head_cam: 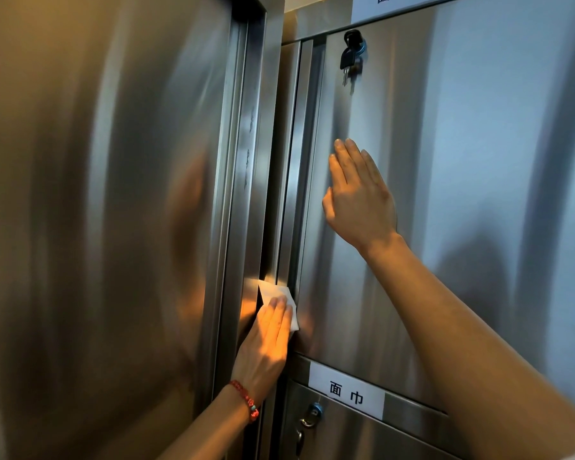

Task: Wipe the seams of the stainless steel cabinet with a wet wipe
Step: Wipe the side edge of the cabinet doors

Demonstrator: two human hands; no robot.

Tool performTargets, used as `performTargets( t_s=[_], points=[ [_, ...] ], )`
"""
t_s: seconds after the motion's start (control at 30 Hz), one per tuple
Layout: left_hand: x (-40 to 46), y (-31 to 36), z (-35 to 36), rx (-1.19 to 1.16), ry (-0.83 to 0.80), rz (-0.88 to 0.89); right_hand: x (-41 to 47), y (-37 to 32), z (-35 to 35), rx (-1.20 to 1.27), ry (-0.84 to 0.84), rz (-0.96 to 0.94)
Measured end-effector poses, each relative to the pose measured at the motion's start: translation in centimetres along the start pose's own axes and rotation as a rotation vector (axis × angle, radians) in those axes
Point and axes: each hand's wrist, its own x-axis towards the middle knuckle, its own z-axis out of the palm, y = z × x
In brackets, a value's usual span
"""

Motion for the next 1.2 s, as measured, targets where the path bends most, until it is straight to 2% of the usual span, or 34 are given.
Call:
performTargets(
  t_s=[0.17, 0.3, 0.57, 0.7, 0.77, 0.97, 1.2],
  points=[
    [-1.5, 0.3, 0.4, 0.026, 0.104, 0.03, 0.0, 0.1, 0.1, -0.003, -0.003, -0.002],
    [-2.0, 0.5, 0.4, 0.078, 0.125, 0.021, 0.0, 0.0, 0.0, 0.005, -0.002, 0.003],
    [-0.7, 0.1, 0.1, 0.052, 0.119, 0.026, 0.0, 0.0, 0.1, -0.007, 0.002, 0.002],
    [-1.3, 0.3, -0.1, -0.013, 0.053, 0.001, 0.0, 0.0, 0.1, -0.01, -0.004, 0.001],
    [-1.8, 0.4, 0.3, 0.018, 0.101, 0.035, 0.0, 0.0, 0.1, -0.013, -0.007, 0.0],
    [0.1, -0.4, -0.3, 0.105, 0.066, 0.02, 0.0, 0.0, 0.1, 0.004, 0.0, 0.003],
    [-1.8, 0.7, 0.0, 0.036, 0.094, 0.032, 0.0, 0.1, 0.2, -0.004, 0.0, 0.003]
  ],
)
